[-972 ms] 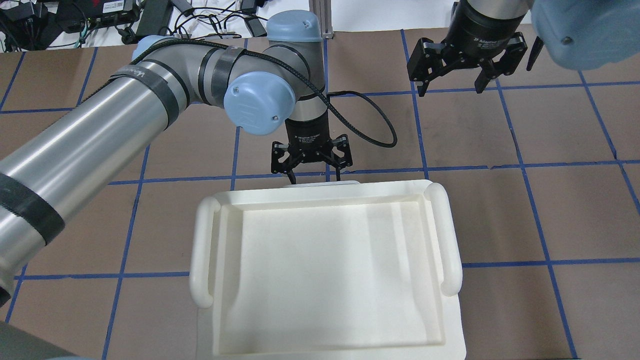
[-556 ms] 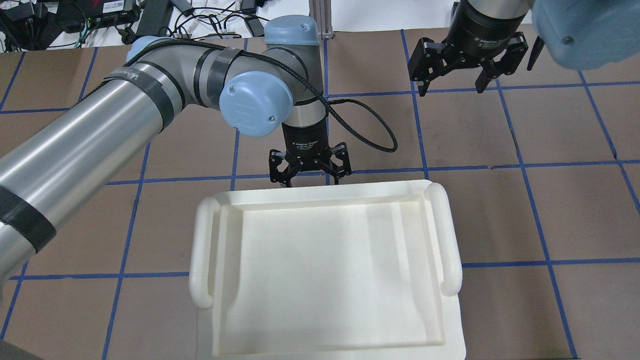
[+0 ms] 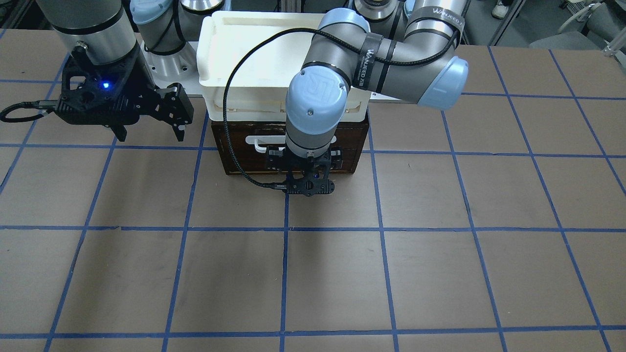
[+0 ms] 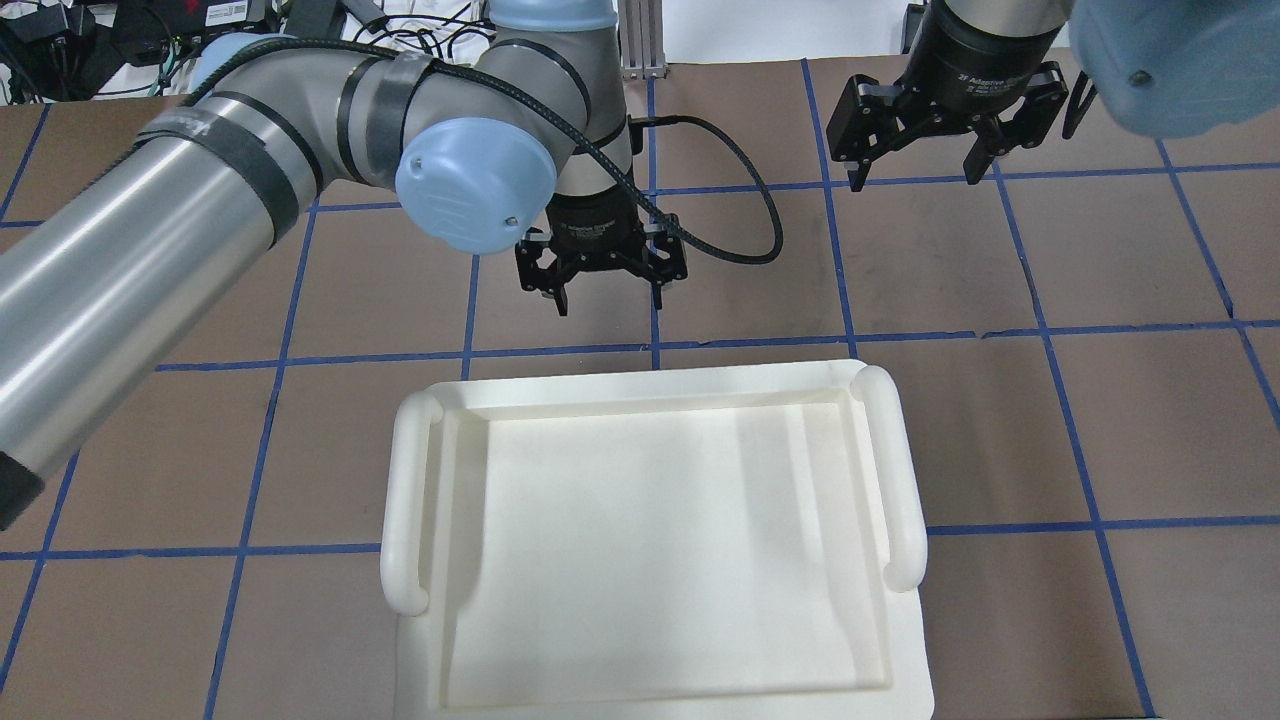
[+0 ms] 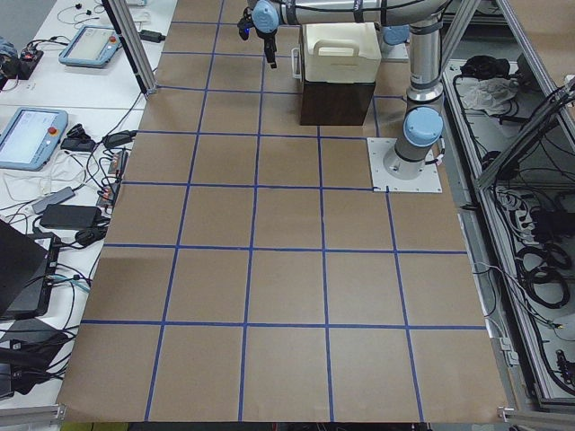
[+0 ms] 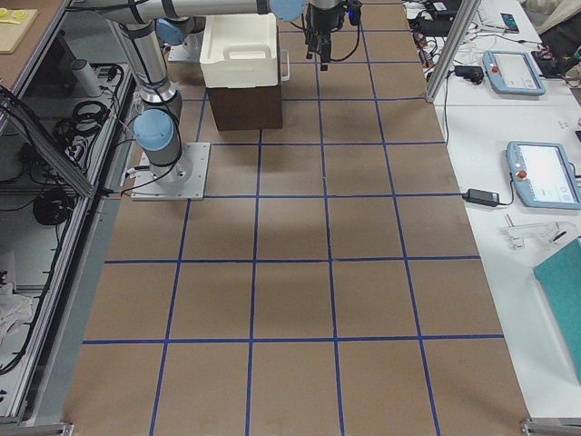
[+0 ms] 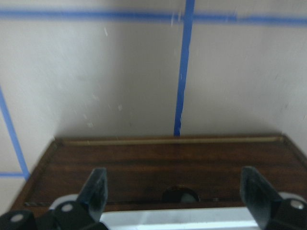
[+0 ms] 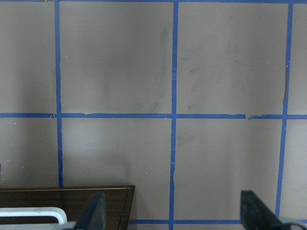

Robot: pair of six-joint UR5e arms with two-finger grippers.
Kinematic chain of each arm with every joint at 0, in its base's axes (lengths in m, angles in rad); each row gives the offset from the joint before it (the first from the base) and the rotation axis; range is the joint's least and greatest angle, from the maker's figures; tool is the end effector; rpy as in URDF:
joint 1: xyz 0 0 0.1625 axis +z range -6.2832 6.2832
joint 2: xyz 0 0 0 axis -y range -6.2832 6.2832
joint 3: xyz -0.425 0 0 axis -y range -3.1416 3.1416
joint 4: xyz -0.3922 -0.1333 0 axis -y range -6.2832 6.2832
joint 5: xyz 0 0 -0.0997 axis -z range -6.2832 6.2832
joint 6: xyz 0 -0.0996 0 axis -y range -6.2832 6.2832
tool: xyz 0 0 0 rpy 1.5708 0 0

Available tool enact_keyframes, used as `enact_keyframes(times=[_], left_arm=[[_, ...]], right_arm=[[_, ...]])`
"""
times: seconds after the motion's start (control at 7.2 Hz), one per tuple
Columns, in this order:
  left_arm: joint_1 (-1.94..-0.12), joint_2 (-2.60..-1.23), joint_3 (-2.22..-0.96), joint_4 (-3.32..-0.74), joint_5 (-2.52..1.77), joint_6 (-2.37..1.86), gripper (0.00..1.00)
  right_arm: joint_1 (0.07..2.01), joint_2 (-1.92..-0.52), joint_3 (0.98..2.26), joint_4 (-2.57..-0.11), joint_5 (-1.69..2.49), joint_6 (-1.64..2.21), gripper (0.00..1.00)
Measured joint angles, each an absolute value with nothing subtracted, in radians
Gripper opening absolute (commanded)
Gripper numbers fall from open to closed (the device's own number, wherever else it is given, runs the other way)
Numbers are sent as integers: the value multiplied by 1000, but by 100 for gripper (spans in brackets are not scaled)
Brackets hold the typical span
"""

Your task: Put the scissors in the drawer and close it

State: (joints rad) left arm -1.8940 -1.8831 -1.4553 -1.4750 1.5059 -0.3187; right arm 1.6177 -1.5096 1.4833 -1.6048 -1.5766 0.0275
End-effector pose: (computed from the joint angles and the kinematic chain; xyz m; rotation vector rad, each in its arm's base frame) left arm -0.3245 -0.5287 0.3813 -0.0019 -3.1067 -0.1808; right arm 0.1571 -0.5168 0.5036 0.0302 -3.1365 0.0949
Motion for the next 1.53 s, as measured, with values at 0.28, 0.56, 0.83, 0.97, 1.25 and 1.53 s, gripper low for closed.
enact_keyframes(times=[0.28,0.56,0.83,0.97,1.25,1.53], left_arm=[[-1839,-1751,-1465,-1487,1551,-258,97],[-1766,-1604,-1543,-1552,1562,-232,97],[-1677,-1513,-1622,-1538,1562,-154,100],[-1632,-1510,-1612,-1525,1563,-124,100],[-1591,-1541,-1552,-1538,1562,-107,100],[-1587,-1552,-1535,-1552,1561,-105,100]], right_arm=[[1617,-1510,1483,-1605,-1578,28,100],[1617,-1509,1485,-1605,-1578,28,100],[1617,-1510,1486,-1605,-1578,28,100],[1617,-1510,1486,-1606,-1578,28,100],[1617,-1509,1486,-1605,-1578,28,100],[1617,-1509,1486,-1604,-1579,28,100]])
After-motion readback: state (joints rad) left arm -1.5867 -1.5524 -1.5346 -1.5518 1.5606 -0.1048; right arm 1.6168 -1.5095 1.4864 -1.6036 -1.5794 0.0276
